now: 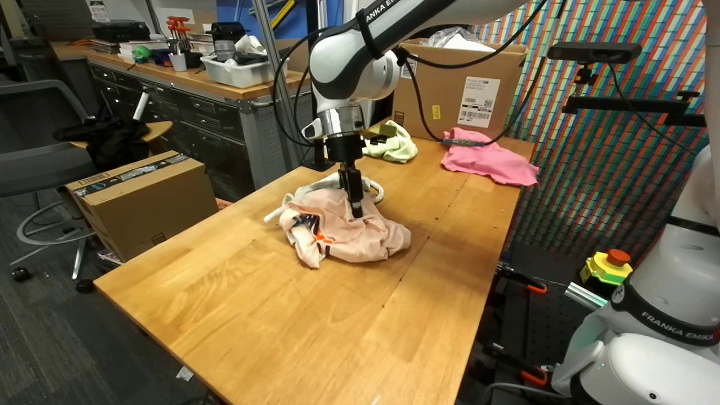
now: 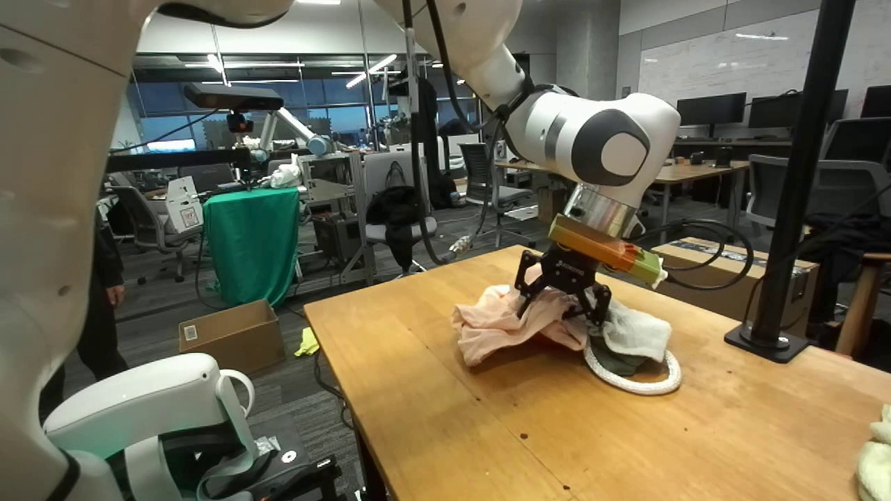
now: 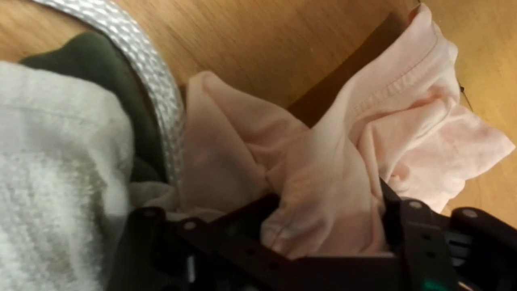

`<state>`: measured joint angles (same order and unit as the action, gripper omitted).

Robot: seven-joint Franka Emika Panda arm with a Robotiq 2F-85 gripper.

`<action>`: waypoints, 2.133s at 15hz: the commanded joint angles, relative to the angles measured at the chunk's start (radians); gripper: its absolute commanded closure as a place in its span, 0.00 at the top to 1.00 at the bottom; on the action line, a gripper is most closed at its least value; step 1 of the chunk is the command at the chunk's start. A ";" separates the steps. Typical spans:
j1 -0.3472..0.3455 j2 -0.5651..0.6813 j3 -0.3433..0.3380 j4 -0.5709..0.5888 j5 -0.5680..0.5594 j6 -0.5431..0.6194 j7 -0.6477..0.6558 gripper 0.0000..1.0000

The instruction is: Spread out the clothes and the objects on the table

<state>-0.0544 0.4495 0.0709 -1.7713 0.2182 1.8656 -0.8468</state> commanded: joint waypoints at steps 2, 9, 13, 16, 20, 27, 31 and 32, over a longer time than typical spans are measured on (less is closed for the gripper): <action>-0.023 -0.019 -0.003 -0.002 -0.006 0.069 0.020 0.23; -0.023 -0.033 -0.029 -0.038 -0.058 0.343 0.135 0.06; -0.045 -0.056 -0.014 -0.042 -0.064 0.284 0.111 0.06; -0.044 -0.103 -0.018 -0.056 -0.089 0.221 0.101 0.02; -0.028 -0.185 -0.032 -0.065 -0.158 0.155 0.128 0.02; -0.014 -0.338 -0.045 -0.082 -0.258 0.109 0.184 0.02; -0.006 -0.438 -0.047 -0.123 -0.300 0.076 0.230 0.02; -0.004 -0.465 -0.048 -0.145 -0.310 0.075 0.244 0.02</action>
<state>-0.0806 0.0855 0.0394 -1.8481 -0.0555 1.9527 -0.6491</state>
